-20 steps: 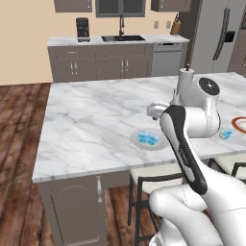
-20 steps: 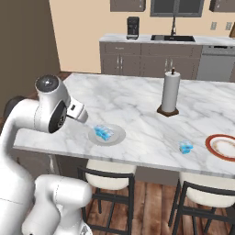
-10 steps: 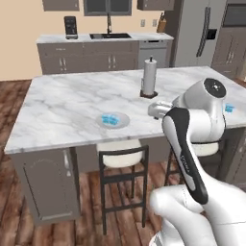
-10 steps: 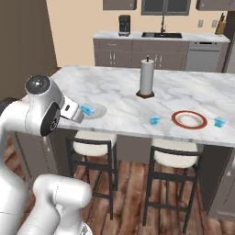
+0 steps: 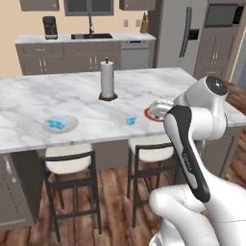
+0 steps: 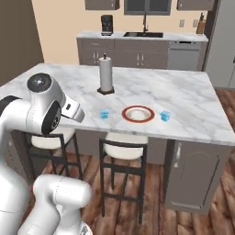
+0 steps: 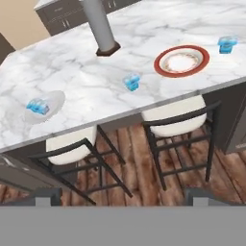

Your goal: Place two yogurt containers on each plate.

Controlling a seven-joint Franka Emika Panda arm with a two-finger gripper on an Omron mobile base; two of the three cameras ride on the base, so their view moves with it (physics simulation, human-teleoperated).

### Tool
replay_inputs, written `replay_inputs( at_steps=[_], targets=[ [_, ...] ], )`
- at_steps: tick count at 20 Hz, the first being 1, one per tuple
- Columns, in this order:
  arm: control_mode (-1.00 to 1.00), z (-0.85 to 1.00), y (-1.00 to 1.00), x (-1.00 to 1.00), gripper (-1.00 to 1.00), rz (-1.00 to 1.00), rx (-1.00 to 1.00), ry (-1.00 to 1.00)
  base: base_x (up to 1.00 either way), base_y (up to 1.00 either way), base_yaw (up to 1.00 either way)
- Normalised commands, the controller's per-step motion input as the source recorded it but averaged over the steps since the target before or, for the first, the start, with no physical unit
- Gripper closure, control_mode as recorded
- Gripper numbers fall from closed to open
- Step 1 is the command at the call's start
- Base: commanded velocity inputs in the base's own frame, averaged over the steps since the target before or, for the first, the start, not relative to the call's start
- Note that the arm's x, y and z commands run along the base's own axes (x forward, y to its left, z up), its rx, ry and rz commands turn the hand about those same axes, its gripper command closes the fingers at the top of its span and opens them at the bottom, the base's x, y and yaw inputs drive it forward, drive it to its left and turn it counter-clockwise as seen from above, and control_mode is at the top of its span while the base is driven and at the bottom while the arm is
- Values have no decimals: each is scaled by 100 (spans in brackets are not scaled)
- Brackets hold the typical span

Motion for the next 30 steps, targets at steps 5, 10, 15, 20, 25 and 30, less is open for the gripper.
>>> replay_inputs(
  at_steps=[5, 10, 15, 20, 25, 30],
  targets=[
    [100, 0, 0, 0, -100, 0, 0, 0, 79, -97, 0],
    [100, 0, 0, 0, -100, 0, 0, 0, 100, -77, 0],
    [100, 0, 0, 0, -100, 0, 0, 0, 100, -3, 0],
    [100, 0, 0, 0, -100, 0, 0, 0, 52, 74, 15],
    [100, 0, 0, 0, -100, 0, 0, 0, 100, 2, 49],
    [100, 0, 0, 0, -100, 0, 0, 0, 79, -9, 32]
  ],
)
